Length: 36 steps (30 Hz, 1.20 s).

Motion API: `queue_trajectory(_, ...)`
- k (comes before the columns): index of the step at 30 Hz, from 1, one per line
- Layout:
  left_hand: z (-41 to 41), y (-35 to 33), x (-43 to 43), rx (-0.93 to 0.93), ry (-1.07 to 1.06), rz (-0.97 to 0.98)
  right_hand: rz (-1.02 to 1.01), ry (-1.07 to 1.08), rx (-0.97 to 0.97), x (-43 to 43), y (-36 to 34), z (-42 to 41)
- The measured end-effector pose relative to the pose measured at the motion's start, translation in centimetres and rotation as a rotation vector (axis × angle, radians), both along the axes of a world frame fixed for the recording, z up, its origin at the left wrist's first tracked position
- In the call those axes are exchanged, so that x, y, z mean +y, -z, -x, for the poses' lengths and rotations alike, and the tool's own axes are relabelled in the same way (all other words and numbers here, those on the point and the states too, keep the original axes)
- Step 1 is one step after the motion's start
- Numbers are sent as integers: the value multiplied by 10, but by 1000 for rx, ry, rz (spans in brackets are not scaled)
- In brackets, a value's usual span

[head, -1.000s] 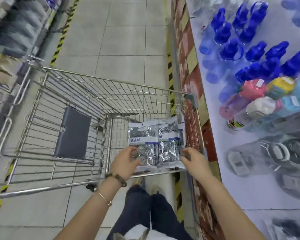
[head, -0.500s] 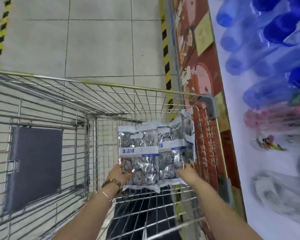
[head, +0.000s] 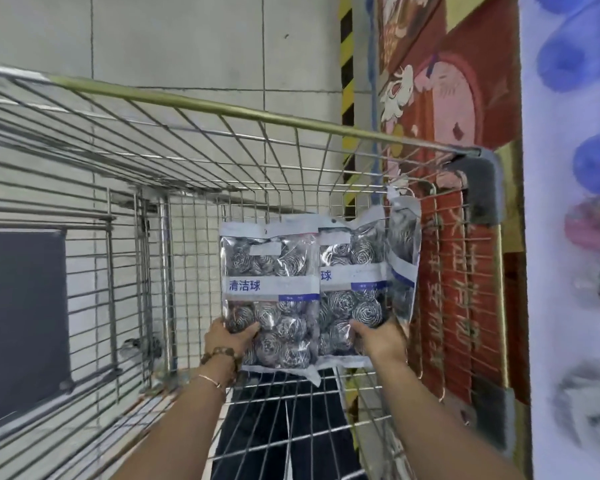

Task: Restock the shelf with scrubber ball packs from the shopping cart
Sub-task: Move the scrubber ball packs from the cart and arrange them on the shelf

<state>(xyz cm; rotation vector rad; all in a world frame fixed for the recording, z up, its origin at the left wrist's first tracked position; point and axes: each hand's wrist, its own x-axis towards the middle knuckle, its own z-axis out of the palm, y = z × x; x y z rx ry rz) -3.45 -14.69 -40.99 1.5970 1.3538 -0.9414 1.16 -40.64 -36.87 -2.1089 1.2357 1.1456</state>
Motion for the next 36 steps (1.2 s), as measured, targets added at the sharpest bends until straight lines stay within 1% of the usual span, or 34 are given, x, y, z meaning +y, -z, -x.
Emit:
queue_trajectory(4, -4, -7, 0, 51, 57, 32, 4, -79, 23, 2, -10, -10)
queue_trajectory(9, -2, -23, -1, 14, -6, 75, -46, -61, -29, 17, -38, -12)
queue_trajectory(12, 0, -41, 4, -57, -52, 45, -55, -167, -89, 32, -64, -6)
queue_trajectory(15, 9, -43, 20, -124, -114, 38, -66, -171, -216, 46, -83, 5)
queue_trajectory(17, 1, -77, 23, -165, -147, 21, -70, -205, -267, 49, -96, 8)
queue_trajectory(21, -8, -140, 30, -261, -115, -42, -96, -321, -360, 49, -129, 11)
queue_trajectory(23, -6, -166, 32, -333, -120, -40, -132, -348, -427, 48, -147, 14)
queue_trajectory(26, -2, -205, 31, -434, -135, -52, -173, -316, -541, 42, -175, 17)
queue_trajectory(32, 6, -276, 23, -657, -125, 2, -94, -158, -756, 18, -233, 35)
queue_trajectory(36, 10, -305, 23, -713, -62, 44, -50, -58, -905, 10, -262, 60)
